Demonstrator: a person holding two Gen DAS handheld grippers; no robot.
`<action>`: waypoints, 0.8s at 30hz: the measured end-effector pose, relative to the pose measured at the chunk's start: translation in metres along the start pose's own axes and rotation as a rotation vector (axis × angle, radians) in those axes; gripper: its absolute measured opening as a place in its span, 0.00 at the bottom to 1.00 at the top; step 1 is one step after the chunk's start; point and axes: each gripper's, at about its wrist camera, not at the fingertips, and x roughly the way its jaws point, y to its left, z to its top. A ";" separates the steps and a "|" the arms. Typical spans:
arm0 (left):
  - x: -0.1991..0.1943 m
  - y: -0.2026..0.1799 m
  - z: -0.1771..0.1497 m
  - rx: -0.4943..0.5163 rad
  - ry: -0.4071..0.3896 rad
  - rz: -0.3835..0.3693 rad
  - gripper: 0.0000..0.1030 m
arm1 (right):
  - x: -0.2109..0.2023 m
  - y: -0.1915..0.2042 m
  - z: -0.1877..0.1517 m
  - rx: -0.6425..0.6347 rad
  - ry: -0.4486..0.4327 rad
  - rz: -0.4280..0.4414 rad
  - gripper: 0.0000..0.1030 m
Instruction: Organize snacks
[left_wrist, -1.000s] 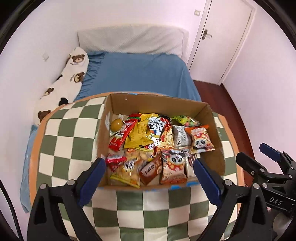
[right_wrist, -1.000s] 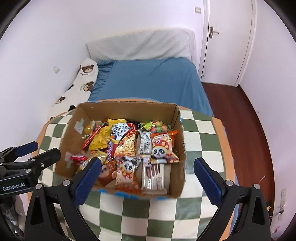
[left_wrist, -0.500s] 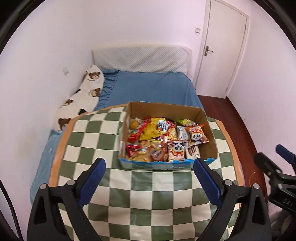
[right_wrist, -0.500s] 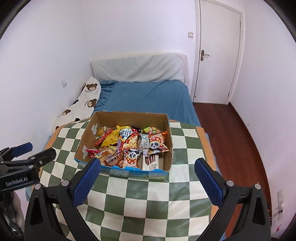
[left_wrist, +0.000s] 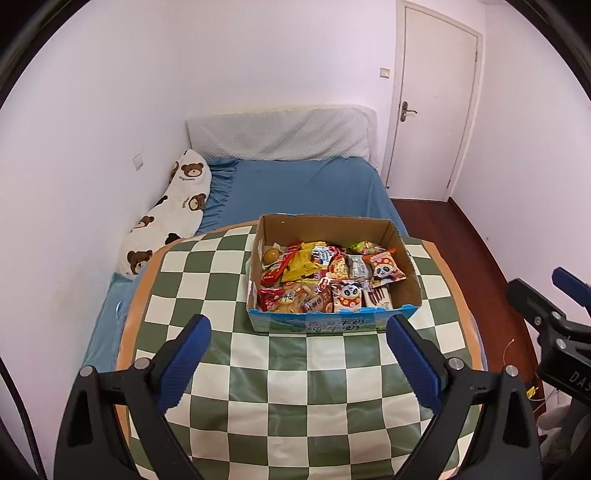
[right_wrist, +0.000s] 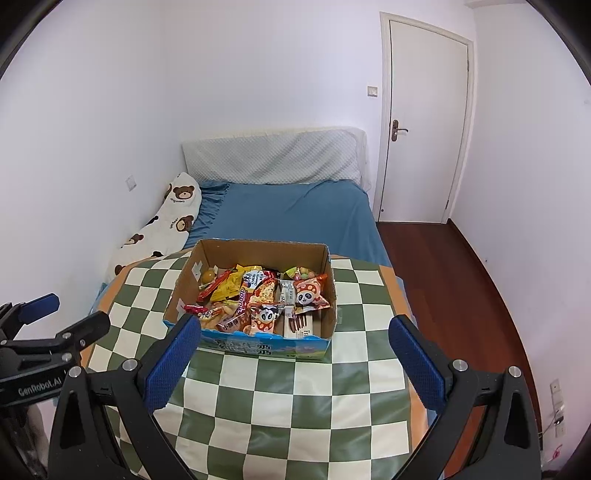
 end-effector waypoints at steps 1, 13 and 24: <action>0.000 -0.002 -0.001 0.006 -0.001 0.000 0.94 | -0.001 0.001 0.000 -0.001 0.000 0.001 1.00; 0.019 -0.008 0.002 0.030 0.004 0.009 1.00 | 0.015 0.008 -0.002 -0.011 0.012 -0.020 1.00; 0.073 -0.007 0.017 0.013 0.002 0.064 1.00 | 0.071 0.003 0.007 0.006 0.022 -0.073 1.00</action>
